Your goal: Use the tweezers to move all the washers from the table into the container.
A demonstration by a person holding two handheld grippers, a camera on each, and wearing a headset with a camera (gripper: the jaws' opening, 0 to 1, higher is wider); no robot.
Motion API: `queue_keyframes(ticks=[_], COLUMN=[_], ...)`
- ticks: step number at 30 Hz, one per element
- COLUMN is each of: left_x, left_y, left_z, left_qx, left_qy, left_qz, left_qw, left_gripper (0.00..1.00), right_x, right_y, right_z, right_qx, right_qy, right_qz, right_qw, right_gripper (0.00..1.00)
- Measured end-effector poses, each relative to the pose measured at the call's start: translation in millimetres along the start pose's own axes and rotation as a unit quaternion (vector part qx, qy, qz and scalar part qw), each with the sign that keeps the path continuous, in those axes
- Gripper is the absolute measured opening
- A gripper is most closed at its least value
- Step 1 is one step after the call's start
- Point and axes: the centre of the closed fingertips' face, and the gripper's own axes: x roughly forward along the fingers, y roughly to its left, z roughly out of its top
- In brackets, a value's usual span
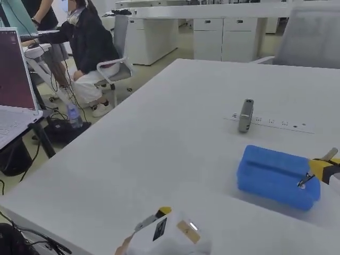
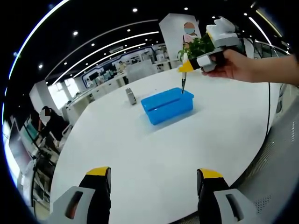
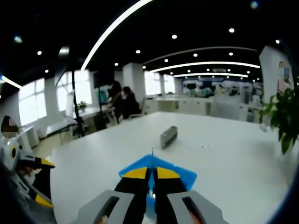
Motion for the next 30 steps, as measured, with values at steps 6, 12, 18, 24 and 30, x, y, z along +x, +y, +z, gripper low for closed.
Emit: queue_keyframes(ticks=[6, 12, 18, 24, 30], left_x=[0.2, -0.1, 0.0, 0.5, 0.5], left_y=[0.3, 0.7, 0.5, 0.8, 0.6], left_z=[-1.1, -1.1, -1.4, -2.0, -2.2], left_qx=[0.001, 0.000, 0.000, -0.001, -0.001], left_qy=[0.003, 0.004, 0.005, 0.007, 0.008], left_qz=[0.000, 0.001, 0.000, 0.001, 0.000], left_qw=[1.0000, 1.0000, 1.0000, 1.0000, 1.0000], left_gripper=[0.76, 0.76, 0.77, 0.76, 0.76], right_x=[19.8, 31.4, 38.6, 46.0, 45.2], right_y=[-8.4, -16.7, -20.0, -25.4, -20.0], right_z=[-12.6, -32.1, -46.1, -54.1, -57.2], right_qx=[-0.002, -0.002, -0.002, 0.000, 0.005], right_qy=[0.016, 0.036, 0.054, 0.063, 0.065], right_qz=[-0.009, -0.016, -0.018, -0.019, -0.019], right_qw=[0.9998, 0.9992, 0.9984, 0.9979, 0.9977], right_gripper=[0.01, 0.01, 0.01, 0.01, 0.01])
